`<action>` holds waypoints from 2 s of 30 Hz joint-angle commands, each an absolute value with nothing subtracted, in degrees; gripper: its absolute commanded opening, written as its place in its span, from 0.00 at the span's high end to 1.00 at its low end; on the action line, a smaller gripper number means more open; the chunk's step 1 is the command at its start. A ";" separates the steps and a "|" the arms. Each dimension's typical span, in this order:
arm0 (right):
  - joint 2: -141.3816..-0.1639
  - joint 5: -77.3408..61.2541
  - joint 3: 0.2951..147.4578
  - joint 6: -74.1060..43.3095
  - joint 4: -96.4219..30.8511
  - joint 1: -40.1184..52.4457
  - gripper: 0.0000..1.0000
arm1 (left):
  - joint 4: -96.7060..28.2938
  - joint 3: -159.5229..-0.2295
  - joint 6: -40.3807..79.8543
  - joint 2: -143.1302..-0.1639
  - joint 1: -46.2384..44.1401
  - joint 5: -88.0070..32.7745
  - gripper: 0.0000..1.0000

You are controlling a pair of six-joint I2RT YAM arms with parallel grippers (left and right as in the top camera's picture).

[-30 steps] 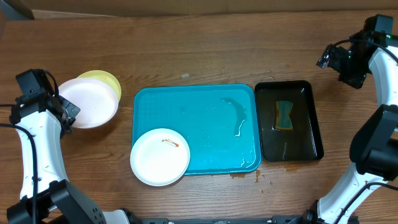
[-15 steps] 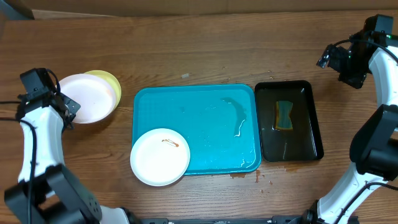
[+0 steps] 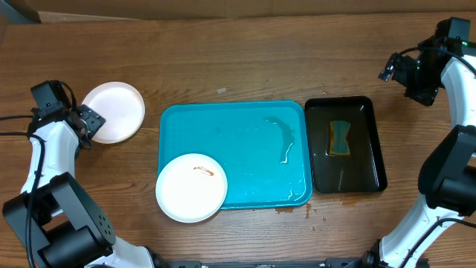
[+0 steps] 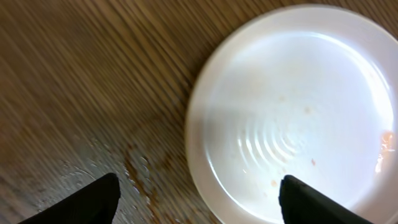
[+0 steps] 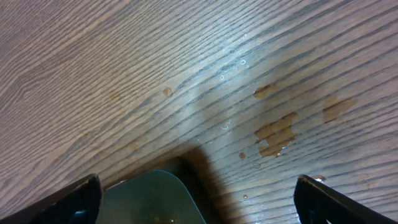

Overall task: Clean dirty plates on tray and stack at the side
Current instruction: 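Move the left gripper to the remaining white plate on the tray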

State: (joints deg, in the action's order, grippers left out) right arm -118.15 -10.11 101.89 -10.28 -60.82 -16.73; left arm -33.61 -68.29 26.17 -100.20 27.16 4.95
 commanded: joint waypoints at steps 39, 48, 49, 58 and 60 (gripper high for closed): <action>-116.77 -10.35 102.39 -10.31 -60.47 -16.62 0.00 | -74.00 -67.02 22.41 -84.29 -13.17 -7.09 0.26; -116.77 -10.35 102.39 -10.31 -60.47 -16.62 0.00 | -78.00 -65.25 30.39 -79.35 -13.08 0.75 0.26; -116.77 -10.35 102.39 -10.31 -60.47 -16.62 0.00 | -77.58 -64.07 31.83 -78.00 -13.08 1.23 0.26; -116.77 -10.35 102.39 -10.31 -60.47 -16.62 0.00 | -75.50 -49.82 50.52 -68.29 -11.97 3.62 0.36; -116.77 -10.35 102.39 -10.31 -60.47 -16.62 0.00 | -73.89 -47.18 52.51 -67.68 -11.97 4.10 0.37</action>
